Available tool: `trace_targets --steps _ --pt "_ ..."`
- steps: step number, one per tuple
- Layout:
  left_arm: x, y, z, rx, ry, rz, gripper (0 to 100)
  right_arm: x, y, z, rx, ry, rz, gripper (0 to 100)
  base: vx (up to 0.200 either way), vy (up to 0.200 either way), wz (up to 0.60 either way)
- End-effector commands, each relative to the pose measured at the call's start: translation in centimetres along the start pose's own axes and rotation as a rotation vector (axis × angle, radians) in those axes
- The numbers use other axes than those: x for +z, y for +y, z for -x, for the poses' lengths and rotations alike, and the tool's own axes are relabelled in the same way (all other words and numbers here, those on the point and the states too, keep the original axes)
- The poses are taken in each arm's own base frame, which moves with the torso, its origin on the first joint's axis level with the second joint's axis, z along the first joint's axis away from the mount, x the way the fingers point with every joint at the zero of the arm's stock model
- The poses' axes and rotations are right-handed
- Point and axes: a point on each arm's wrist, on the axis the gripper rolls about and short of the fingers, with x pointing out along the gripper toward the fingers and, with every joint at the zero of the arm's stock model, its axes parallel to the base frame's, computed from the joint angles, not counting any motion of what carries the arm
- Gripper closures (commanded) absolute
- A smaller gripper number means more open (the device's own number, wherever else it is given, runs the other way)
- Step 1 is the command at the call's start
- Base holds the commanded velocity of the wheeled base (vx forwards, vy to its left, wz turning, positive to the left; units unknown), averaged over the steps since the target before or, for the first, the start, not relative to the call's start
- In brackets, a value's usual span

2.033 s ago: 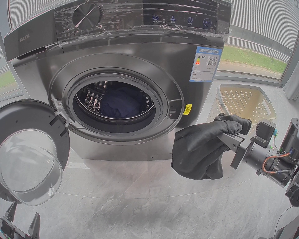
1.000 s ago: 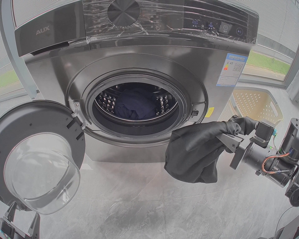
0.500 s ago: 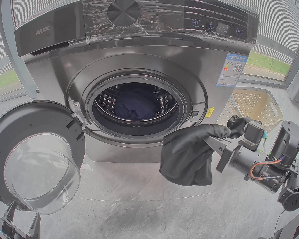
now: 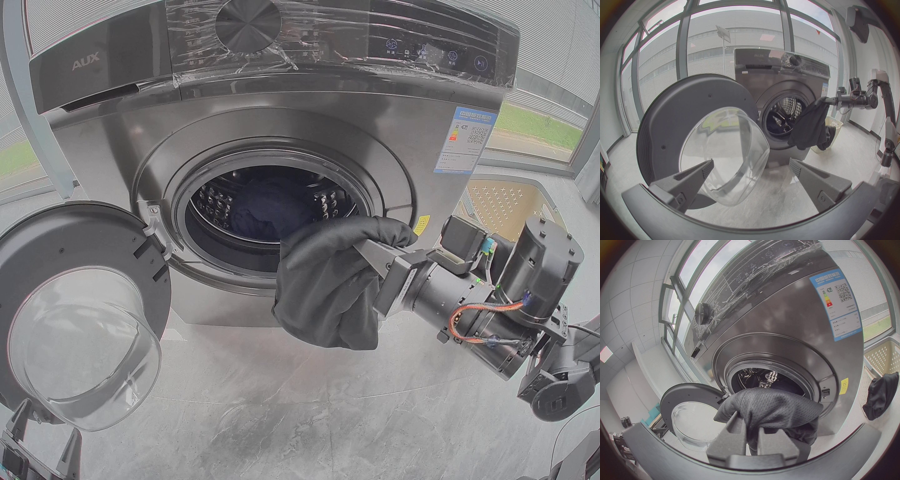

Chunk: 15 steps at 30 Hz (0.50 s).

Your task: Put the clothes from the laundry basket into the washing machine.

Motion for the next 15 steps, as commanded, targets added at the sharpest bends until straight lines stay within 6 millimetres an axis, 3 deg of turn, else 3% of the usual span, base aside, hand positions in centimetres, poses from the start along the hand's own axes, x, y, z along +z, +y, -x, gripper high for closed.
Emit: trace_targets --steps 1,2,3,6,7,9,15 --pt "5.2 0.0 1.5 -0.008 -0.233 0.036 0 -0.7 0.2 -1.1 0.011 0.004 0.001 100 0.0 0.0 0.0" --pt "7.8 -0.1 1.3 -0.043 -0.234 0.023 0 -0.8 0.3 -1.6 0.023 -0.015 0.001 100 0.0 0.0 0.0" --pt "8.2 -0.1 0.8 -0.079 -0.198 0.014 0 -0.8 0.4 -2.0 0.03 -0.024 0.0 100 0.0 0.0 0.0" --pt "6.9 -0.3 -1.6 -0.245 -0.011 0.024 0 -1.0 0.8 -3.1 0.057 -0.035 -0.004 100 0.0 0.0 0.0" --pt "6.9 -0.3 -1.6 -0.245 -0.011 0.024 0 -1.0 0.9 -3.2 0.059 -0.038 -0.002 100 0.0 0.0 0.0" --pt "6.1 -0.4 -4.1 -0.382 0.132 0.03 0 -0.7 1.1 -3.8 0.099 -0.06 -0.009 100 0.0 0.0 0.0" --pt "6.7 -0.5 -9.2 -0.523 0.217 0.024 0 -0.6 0.9 -4.5 0.098 -0.097 -0.01 100 0.0 0.0 0.0"
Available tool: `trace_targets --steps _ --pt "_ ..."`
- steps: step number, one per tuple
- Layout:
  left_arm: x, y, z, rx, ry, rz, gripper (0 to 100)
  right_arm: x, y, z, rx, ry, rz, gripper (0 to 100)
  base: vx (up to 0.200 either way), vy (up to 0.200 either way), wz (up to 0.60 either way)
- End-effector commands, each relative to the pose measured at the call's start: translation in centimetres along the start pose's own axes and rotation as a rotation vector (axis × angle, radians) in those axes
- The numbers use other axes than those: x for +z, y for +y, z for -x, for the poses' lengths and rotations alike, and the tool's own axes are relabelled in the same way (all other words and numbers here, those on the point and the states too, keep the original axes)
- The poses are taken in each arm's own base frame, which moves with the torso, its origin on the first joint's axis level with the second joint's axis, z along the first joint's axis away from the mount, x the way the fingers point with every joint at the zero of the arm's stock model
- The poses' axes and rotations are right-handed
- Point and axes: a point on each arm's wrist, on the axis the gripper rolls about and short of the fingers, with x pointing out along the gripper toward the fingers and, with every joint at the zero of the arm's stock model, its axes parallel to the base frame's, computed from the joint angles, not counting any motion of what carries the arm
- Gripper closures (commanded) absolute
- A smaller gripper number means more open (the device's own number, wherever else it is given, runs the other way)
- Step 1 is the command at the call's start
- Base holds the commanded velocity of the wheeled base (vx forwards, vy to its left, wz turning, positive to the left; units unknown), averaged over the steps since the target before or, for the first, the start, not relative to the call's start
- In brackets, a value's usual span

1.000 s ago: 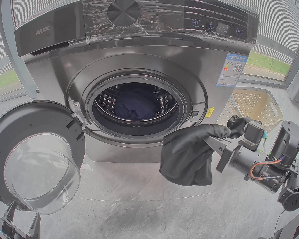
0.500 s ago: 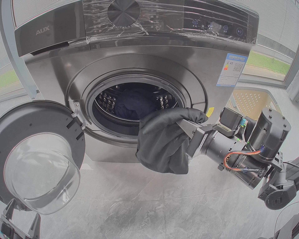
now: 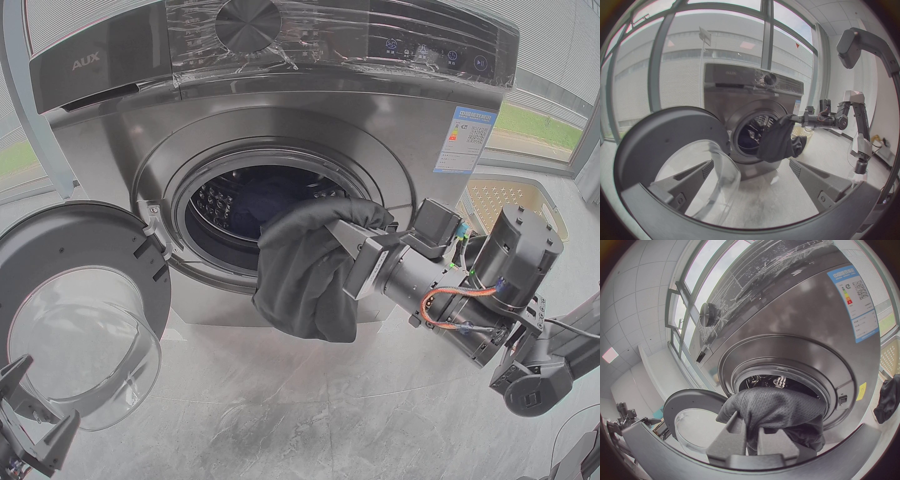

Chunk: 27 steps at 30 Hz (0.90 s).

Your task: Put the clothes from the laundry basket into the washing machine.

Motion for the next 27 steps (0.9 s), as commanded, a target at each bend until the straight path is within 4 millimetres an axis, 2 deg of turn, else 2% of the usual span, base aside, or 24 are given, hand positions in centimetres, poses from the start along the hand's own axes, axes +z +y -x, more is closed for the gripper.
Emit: trace_targets --steps 1,2,5,9,10,11,14,21,27 --pt "-0.9 2.0 -6.6 -0.206 0.237 0.08 0 -0.6 -0.1 -1.8 0.024 -0.033 -0.001 100 0.0 0.0 0.0" --pt "-1.0 2.1 -8.7 -0.273 0.255 0.088 0 -0.7 -0.2 -1.7 0.016 -0.028 0.0 100 0.0 0.0 0.0" --pt "-1.7 1.6 -11.5 -0.367 0.304 0.101 0 -0.8 0.0 -1.5 0.02 -0.024 -0.003 100 0.0 0.0 0.0" --pt "-3.0 0.6 -14.4 -0.422 0.374 0.097 0 -1.1 0.0 -1.2 0.018 -0.013 0.0 100 0.0 0.0 0.0" --pt "-3.1 0.5 -14.6 -0.423 0.378 0.097 0 -1.1 0.0 -1.2 0.018 -0.012 0.0 100 0.0 0.0 0.0" --pt "-3.8 0.0 -15.9 -0.442 0.391 0.088 0 -1.3 0.0 -0.9 0.021 -0.014 0.001 100 0.0 0.0 0.0" --pt "-4.9 -0.8 -18.0 -0.476 0.403 0.082 0 -1.5 -0.1 -0.6 0.024 -0.016 0.005 100 0.0 0.0 0.0" --pt "-6.2 -1.5 -22.2 -0.506 0.385 0.083 0 -1.7 0.2 -0.1 0.033 -0.006 0.002 100 0.0 0.0 0.0" --pt "-7.0 -2.2 -24.5 -0.533 0.405 0.09 0 -1.8 0.3 0.0 0.034 -0.002 0.002 100 0.0 0.0 0.0"
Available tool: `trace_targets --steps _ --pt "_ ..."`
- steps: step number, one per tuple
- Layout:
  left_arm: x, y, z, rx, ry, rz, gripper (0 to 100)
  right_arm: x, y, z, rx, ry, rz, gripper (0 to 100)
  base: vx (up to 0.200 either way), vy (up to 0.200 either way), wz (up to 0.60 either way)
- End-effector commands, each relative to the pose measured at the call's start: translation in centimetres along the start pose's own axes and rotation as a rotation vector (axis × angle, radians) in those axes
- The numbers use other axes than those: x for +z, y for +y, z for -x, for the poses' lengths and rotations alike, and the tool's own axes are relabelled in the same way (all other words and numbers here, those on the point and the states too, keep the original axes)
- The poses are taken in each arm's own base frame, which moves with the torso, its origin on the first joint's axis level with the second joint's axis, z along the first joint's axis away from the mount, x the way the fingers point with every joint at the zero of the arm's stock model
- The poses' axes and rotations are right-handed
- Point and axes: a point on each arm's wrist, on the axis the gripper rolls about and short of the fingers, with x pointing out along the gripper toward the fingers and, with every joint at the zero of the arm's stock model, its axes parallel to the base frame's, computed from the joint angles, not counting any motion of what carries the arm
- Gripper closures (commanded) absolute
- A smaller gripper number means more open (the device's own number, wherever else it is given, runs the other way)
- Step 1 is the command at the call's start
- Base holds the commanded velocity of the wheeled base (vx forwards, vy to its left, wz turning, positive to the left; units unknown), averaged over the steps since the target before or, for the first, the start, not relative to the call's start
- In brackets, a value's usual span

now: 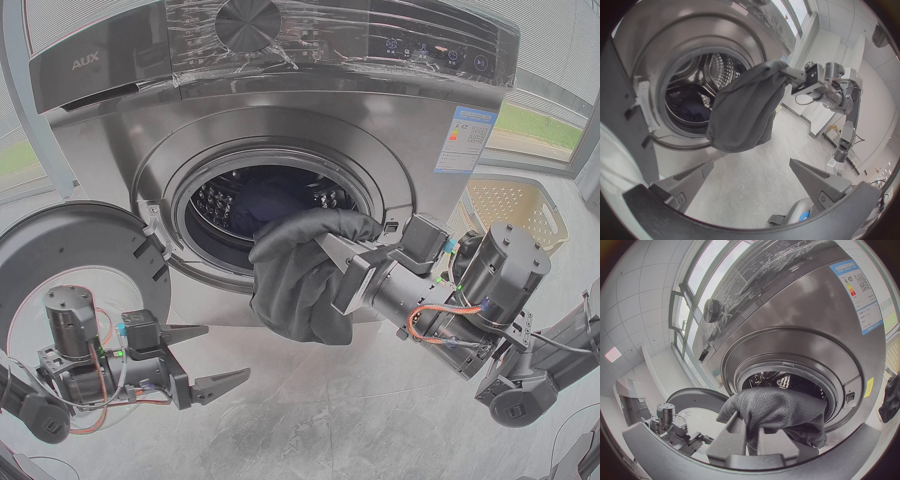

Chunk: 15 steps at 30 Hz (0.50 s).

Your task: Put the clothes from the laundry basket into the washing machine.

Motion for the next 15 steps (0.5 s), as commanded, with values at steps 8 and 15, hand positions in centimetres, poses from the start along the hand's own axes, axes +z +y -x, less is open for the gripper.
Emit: trace_targets --steps 8,15 --pt "-1.1 1.8 -6.8 -0.045 0.076 0.058 0 -0.2 0.5 0.3 0.016 0.008 -0.005 100 0.0 0.0 0.0" --pt "-0.8 3.0 -8.8 -0.028 0.061 0.054 0 -0.3 1.1 0.4 0.034 0.011 -0.006 100 0.0 0.0 0.0"
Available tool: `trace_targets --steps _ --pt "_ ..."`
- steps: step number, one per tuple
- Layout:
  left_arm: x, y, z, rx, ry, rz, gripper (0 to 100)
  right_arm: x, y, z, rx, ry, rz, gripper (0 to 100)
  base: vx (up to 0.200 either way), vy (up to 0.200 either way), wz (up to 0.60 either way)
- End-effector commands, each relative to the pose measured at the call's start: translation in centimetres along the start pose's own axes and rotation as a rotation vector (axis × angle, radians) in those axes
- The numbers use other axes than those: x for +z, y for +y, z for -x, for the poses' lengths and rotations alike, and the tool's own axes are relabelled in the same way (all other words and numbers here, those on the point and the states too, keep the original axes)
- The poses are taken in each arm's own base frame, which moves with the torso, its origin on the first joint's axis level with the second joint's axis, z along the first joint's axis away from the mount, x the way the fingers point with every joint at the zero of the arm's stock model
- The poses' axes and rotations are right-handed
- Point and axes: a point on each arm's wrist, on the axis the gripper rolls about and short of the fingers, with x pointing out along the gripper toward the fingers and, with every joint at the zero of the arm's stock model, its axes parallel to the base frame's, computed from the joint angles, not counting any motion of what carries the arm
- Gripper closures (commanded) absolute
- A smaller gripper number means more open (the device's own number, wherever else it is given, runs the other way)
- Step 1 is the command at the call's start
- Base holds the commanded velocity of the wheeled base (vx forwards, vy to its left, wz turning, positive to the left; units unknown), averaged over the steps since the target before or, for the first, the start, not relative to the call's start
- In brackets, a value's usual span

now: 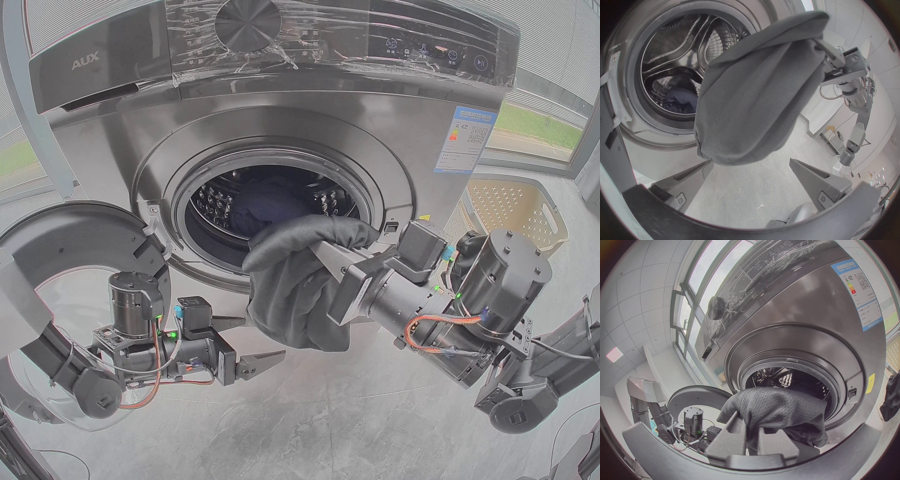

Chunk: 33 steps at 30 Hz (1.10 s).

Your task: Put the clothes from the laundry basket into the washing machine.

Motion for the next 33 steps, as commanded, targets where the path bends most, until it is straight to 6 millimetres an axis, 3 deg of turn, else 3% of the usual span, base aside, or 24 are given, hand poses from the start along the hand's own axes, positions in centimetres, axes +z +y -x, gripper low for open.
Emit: trace_targets --steps 1,21,22,33 --pt "-0.2 1.2 -1.9 0.014 0.009 0.008 0 0.0 0.5 0.1 0.014 0.001 -0.004 100 0.0 0.0 0.0" --pt "0.0 2.8 -5.2 0.063 -0.031 -0.01 0 0.0 0.8 0.4 0.024 0.004 -0.006 100 0.0 0.0 0.0" --pt "0.1 2.8 -5.2 0.065 -0.035 -0.01 100 0.0 0.8 0.4 0.022 0.003 -0.006 100 0.0 0.0 0.0" --pt "0.0 2.3 -5.3 0.067 -0.088 -0.033 100 -0.2 0.4 0.2 0.011 0.01 -0.001 100 0.0 0.0 0.0"
